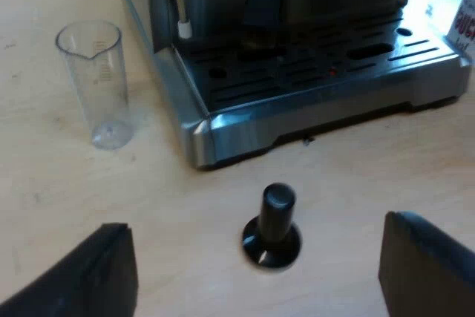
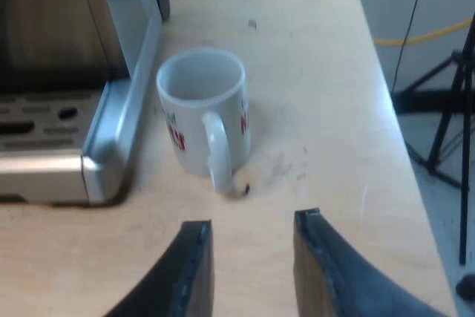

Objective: Place mug into machine

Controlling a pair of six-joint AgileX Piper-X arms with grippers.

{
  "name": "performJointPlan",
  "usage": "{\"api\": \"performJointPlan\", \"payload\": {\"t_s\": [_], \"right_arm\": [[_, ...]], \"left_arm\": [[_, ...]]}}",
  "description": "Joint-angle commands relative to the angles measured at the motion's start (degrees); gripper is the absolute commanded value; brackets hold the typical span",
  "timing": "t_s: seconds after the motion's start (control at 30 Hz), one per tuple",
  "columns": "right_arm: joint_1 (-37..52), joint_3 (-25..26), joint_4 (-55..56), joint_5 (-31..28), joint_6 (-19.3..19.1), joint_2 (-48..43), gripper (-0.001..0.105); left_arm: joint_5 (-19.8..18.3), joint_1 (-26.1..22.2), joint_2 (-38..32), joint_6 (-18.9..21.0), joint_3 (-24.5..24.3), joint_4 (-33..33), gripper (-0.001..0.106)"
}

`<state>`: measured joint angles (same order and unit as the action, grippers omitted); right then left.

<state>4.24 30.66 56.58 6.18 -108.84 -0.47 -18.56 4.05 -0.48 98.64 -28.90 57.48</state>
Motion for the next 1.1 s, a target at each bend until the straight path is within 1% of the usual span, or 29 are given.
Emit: {"api": "performJointPlan", "payload": {"t_s": [0.03,0.07,0.13,0.17,0.27,0.3,0.33,0.37,0.43,0.47,0.53,0.57,0.63,0.67,0.73,0.77,0.87,0.97,1.03,1.07,1.1], "right_arm": [[0.12,2.34,0.66,0.4,-0.25,-1.18,0.03],[0.12,3.63,1.72,0.4,-0.25,-0.17,0.03],[0.12,5.4,2.73,0.55,-0.25,1.67,0.03],[0.12,5.69,2.75,0.64,-0.44,2.2,0.03],[0.12,7.8,2.73,2.71,-1.32,4.97,0.03],[0.12,8.59,2.73,3.97,-2.09,6.24,0.032],[0.12,9.18,2.73,4.69,-2.66,7.5,0.039],[0.12,9.63,2.73,4.83,-2.92,8.14,0.043],[0.12,10.77,2.26,4.94,-2.93,10.31,0.057],[0.12,10.99,2.14,5.28,-2.93,10.84,0.058],[0.12,12.05,1.6,6.66,-2.93,12.84,0.057],[0.12,12.22,1.45,6.82,-2.93,13.15,0.056],[0.12,12.74,0.56,6.97,-3.63,15.01,0.054],[0.12,12.75,0.4,6.81,-3.9,15.49,0.054],[0.12,12.73,0.26,6.78,-3.89,17.12,0.054],[0.12,12.73,0.26,6.66,-3.89,17.57,0.054],[0.12,12.73,-0.09,6.7,-3.89,19.54,0.054],[0.12,12.73,-1.72,6.52,-3.89,21.46,0.054],[0.12,12.73,-2.9,6.53,-4.48,22.87,0.054],[0.12,12.73,-3.08,6.53,-4.6,23.29,0.054],[0.12,12.73,-3.48,6.53,-4.61,24.12,0.054]], "left_arm": [[-5.27,1.08,-2.78,3.61,-1.77,-3.96,0.068],[-5.68,1.29,-2.37,3.61,-1.97,-4.3,0.068],[-5.9,3.33,0.64,3.61,-3.42,-5.77,0.068],[-5.9,3.71,1.45,3.61,-3.69,-6.08,0.068],[-6.17,7.12,5.44,3.34,-5.83,-7.77,0.066],[-6.15,8.32,6.98,2.9,-6.53,-8.56,0.065],[-6.15,9.75,8.81,2.71,-7.37,-9.57,0.064],[-6.28,10.24,9.74,2.68,-7.76,-10.09,0.064],[-7.06,12.96,13.71,2.31,-9.15,-12.48,0.064],[-7.06,13.64,14.4,2.29,-9.35,-13.11,0.064],[-7.05,16.28,18.41,2.3,-10.26,-16.05,0.064],[-7.05,16.93,19.35,2.3,-10.44,-16.55,0.064],[-7.05,19.43,22.92,2.3,-11.14,-19.56,0.064],[-7.05,19.89,23.84,2.3,-11.26,-20.36,0.064],[-7.05,22.89,27.38,2.3,-12.21,-23.09,0.064],[-7.05,23.65,27.99,2.3,-12.29,-23.52,0.064],[-6.92,27.13,32.42,1.85,-12.74,-27.7,0.064],[-6.93,29.66,36.68,1.43,-12.74,-32.38,0.064],[-6.93,31.7,40.6,1.41,-12.74,-37.46,0.064],[-6.93,32.18,41.25,1.41,-12.74,-38.44,0.064],[-6.93,32.96,43.22,1.41,-12.74,-41.15,0.064]]}}
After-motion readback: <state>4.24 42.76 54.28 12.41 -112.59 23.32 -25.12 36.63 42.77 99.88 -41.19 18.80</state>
